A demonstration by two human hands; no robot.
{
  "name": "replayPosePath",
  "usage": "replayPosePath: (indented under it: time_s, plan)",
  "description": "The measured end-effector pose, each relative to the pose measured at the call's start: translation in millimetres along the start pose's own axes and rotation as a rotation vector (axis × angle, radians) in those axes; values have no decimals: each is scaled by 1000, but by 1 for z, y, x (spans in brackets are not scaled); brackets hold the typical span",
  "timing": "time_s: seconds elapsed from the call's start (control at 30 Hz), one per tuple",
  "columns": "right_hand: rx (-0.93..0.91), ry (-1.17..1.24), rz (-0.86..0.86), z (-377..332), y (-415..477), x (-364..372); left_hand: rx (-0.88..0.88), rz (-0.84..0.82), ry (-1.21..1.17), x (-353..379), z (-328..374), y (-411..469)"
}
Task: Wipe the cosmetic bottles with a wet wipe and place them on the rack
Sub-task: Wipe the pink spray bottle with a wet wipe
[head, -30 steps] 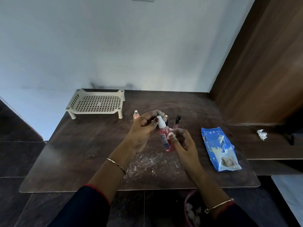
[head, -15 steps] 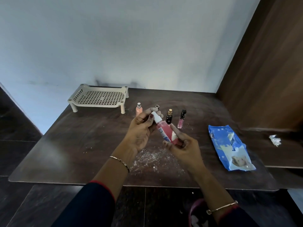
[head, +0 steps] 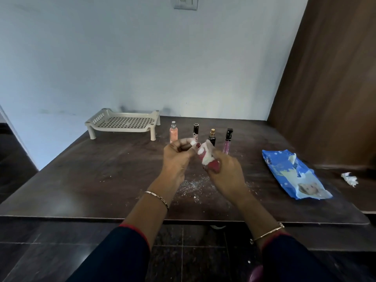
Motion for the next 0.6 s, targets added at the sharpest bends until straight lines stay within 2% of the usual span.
replayPosePath:
  time_s: [0.13, 0.37, 0.5, 0.6]
  plan:
    - [-65, -50, -17, -13, -16, 3, 18, -19, -31, -1, -13, -15]
    - [162, -197, -23, 24, -50, -19, 59, -33, 47, -7, -23, -23]
    - [233, -86, 271, 27, -42, -44, 74, -28, 76, -8, -28, -22]
    - [187, -21, 360, 20, -29, -52, 67, -22, 98, -9, -31, -19]
Point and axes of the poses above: each hand's wrist, its own y-axis towards the middle knuckle, its own x-axis out of the palm, z = x × y, the point moved 5 cm from there along y, towards the middle knuckle, and after that the axes turned 12 degrees about y, right-handed, at the moved point
